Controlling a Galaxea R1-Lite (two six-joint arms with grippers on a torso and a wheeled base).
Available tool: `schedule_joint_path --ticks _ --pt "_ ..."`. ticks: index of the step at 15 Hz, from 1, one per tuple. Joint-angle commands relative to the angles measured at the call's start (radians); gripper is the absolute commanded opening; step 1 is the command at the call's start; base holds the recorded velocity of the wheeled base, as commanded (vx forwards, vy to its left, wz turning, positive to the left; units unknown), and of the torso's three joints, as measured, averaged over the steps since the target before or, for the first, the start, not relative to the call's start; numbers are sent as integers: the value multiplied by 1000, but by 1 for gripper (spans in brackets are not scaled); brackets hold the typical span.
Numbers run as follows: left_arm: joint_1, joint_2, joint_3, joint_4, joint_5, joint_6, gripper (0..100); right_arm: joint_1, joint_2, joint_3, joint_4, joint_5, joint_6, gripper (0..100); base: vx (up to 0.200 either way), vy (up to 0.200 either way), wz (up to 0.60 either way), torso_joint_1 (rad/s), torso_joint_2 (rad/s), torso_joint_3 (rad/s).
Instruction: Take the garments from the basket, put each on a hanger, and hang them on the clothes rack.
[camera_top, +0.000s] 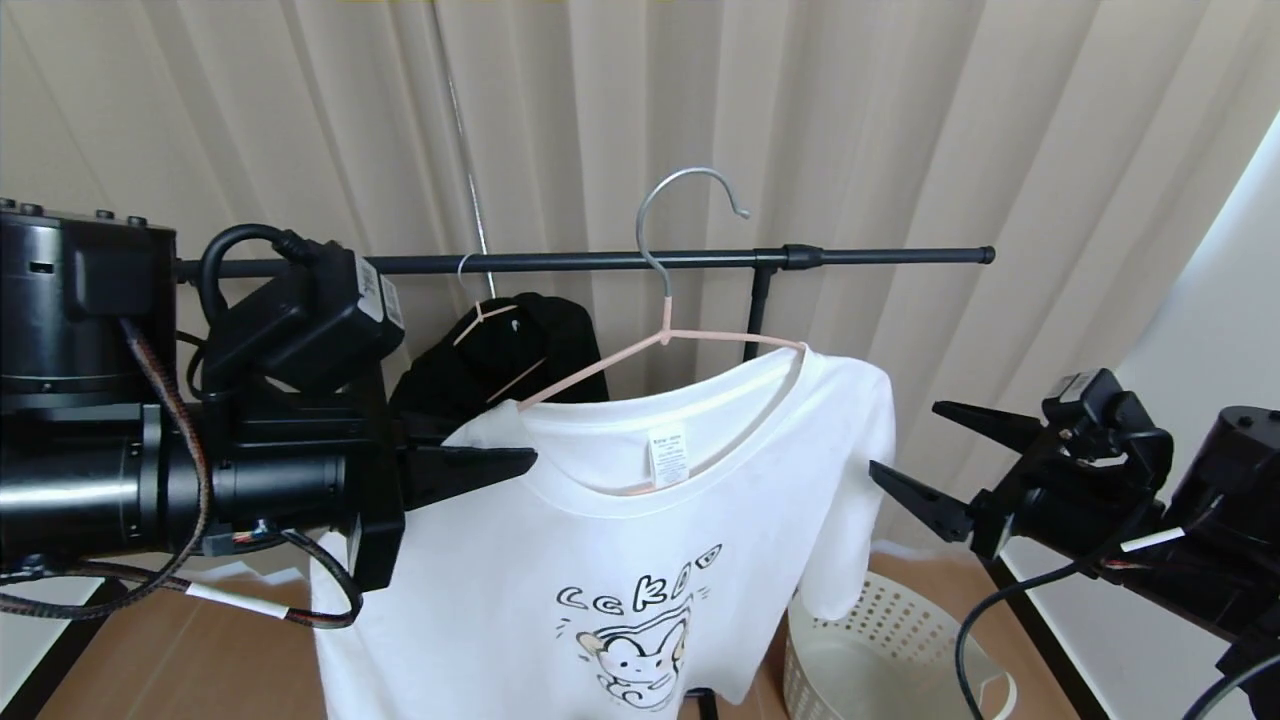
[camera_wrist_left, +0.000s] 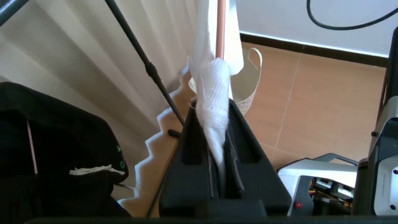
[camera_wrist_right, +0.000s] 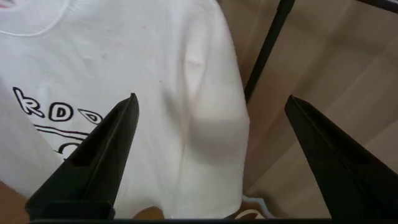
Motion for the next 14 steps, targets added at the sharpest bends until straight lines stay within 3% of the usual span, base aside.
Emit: schedule_joint_path --ticks 1,5,6,9,14 --pt "0 -39 16 -1 0 -1 0 1 71 -23 -2 -23 1 100 0 0 0 0 0 0" --pt "-3 -59 27 -1 0 -1 0 2 77 -36 -2 -23 2 100 0 0 0 0 0 0" --pt "-5 -61 27 1 0 -1 0 2 77 -36 -2 -23 5 0 0 0 0 0 0 0" --pt "-5 -67 37 1 0 -2 0 -4 77 -46 0 -23 8 0 0 0 0 0 0 0" --pt "7 -107 71 -1 0 -15 0 -85 98 -95 7 -22 39 0 0 0 0 0 0 0"
